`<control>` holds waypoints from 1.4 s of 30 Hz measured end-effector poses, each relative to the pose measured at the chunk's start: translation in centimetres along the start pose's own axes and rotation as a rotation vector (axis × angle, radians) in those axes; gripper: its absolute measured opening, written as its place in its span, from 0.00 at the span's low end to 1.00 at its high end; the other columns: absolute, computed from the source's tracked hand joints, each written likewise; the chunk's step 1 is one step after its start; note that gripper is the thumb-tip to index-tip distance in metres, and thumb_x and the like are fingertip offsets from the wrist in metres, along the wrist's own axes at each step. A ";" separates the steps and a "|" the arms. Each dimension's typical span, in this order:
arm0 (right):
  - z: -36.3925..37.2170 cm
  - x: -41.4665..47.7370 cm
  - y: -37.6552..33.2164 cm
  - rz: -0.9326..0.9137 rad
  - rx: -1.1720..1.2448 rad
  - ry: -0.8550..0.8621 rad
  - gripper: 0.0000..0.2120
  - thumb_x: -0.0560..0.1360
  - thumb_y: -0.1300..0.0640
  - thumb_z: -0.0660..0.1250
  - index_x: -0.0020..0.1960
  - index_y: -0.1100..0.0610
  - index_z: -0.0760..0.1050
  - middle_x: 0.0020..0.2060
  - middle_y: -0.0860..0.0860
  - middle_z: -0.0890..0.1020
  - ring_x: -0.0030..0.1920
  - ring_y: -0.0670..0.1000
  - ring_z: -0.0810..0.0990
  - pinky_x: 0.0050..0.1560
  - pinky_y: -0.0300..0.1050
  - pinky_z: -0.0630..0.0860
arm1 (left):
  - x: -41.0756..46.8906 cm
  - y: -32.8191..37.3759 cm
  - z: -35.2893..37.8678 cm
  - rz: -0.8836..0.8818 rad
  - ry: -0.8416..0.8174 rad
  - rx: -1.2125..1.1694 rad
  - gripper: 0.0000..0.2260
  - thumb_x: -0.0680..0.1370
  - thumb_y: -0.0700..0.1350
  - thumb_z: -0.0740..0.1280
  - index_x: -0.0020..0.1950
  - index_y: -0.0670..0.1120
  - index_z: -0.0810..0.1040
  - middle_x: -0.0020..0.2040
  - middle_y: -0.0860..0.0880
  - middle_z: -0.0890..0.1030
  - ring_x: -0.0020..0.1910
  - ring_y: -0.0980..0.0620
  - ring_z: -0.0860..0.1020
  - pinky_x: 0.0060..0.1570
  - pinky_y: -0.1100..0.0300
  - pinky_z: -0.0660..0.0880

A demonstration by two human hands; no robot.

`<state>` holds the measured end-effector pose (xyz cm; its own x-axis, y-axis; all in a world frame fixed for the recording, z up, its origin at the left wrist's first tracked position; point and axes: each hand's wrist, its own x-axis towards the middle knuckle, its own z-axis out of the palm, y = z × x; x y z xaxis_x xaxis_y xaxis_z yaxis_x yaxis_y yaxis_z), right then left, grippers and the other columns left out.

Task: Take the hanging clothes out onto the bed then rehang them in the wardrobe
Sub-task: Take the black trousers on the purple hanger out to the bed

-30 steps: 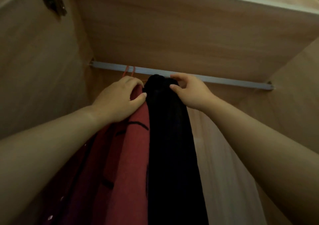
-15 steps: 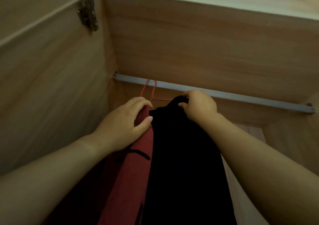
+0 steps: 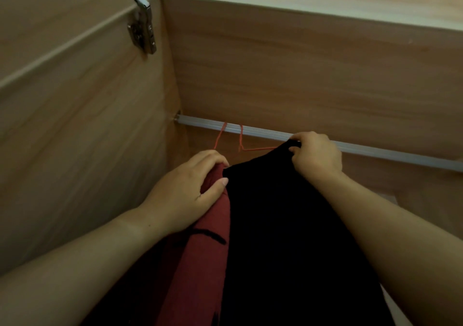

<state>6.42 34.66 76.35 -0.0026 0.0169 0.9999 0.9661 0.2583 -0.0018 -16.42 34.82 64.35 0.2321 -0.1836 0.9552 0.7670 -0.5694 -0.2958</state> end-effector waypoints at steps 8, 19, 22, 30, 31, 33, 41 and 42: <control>-2.2 0.7 2.9 0.018 -0.141 0.075 0.10 0.77 0.57 0.62 0.57 0.53 0.78 0.52 0.59 0.80 0.52 0.63 0.77 0.42 0.47 0.67 | -0.4 -0.6 -0.5 -0.030 -0.010 -0.013 0.19 0.74 0.61 0.52 0.60 0.57 0.70 0.60 0.66 0.68 0.57 0.67 0.69 0.49 0.74 0.66; -4.3 -2.6 9.5 0.084 -0.169 0.128 0.12 0.78 0.53 0.61 0.59 0.47 0.76 0.54 0.52 0.81 0.54 0.58 0.78 0.43 0.47 0.71 | 0.3 0.6 0.4 -0.046 -0.046 -0.019 0.24 0.72 0.65 0.50 0.63 0.58 0.69 0.62 0.66 0.65 0.60 0.68 0.66 0.53 0.71 0.65; -5.0 -2.8 10.9 0.105 -0.153 0.147 0.13 0.78 0.53 0.61 0.61 0.46 0.76 0.57 0.51 0.80 0.56 0.57 0.77 0.47 0.48 0.72 | 0.7 1.5 1.1 -0.039 -0.052 -0.017 0.23 0.73 0.65 0.51 0.62 0.59 0.69 0.63 0.64 0.66 0.62 0.64 0.68 0.58 0.62 0.69; -7.5 -0.9 12.7 0.085 -0.143 0.222 0.13 0.77 0.54 0.62 0.60 0.46 0.76 0.56 0.51 0.80 0.56 0.57 0.77 0.50 0.47 0.73 | 1.7 3.9 3.3 -0.120 -0.080 0.039 0.31 0.69 0.69 0.47 0.67 0.59 0.68 0.69 0.59 0.65 0.68 0.57 0.66 0.64 0.57 0.67; -7.8 -0.6 12.9 0.090 -0.154 0.217 0.14 0.77 0.54 0.62 0.61 0.45 0.75 0.57 0.51 0.80 0.57 0.57 0.77 0.49 0.47 0.73 | 1.9 4.2 3.5 -0.130 -0.088 0.043 0.32 0.69 0.69 0.46 0.68 0.59 0.67 0.70 0.60 0.64 0.68 0.57 0.65 0.63 0.58 0.68; -8.4 -0.3 13.4 0.087 -0.158 0.205 0.14 0.78 0.53 0.61 0.63 0.45 0.74 0.58 0.50 0.79 0.57 0.56 0.77 0.49 0.46 0.72 | 2.3 4.8 3.8 -0.145 -0.095 0.050 0.33 0.69 0.70 0.46 0.69 0.59 0.66 0.71 0.60 0.63 0.68 0.58 0.64 0.63 0.58 0.68; -9.8 -6.2 17.7 0.026 0.031 0.307 0.13 0.75 0.55 0.66 0.58 0.44 0.78 0.53 0.48 0.82 0.53 0.55 0.80 0.49 0.46 0.75 | 2.1 7.7 4.2 -0.237 -0.036 0.063 0.25 0.77 0.55 0.60 0.73 0.53 0.63 0.74 0.53 0.63 0.72 0.51 0.62 0.67 0.55 0.62; -10.3 -7.1 18.5 0.015 0.057 0.315 0.13 0.74 0.55 0.66 0.57 0.44 0.78 0.52 0.49 0.83 0.52 0.55 0.80 0.51 0.47 0.76 | 1.7 8.5 4.5 -0.241 -0.025 0.077 0.25 0.77 0.54 0.61 0.73 0.51 0.63 0.74 0.51 0.63 0.71 0.49 0.62 0.67 0.55 0.62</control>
<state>26.93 29.41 69.40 0.1002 -0.2768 0.9557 0.9492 0.3146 -0.0084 -6.81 33.32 63.55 0.0510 -0.0294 0.9983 0.8449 -0.5316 -0.0589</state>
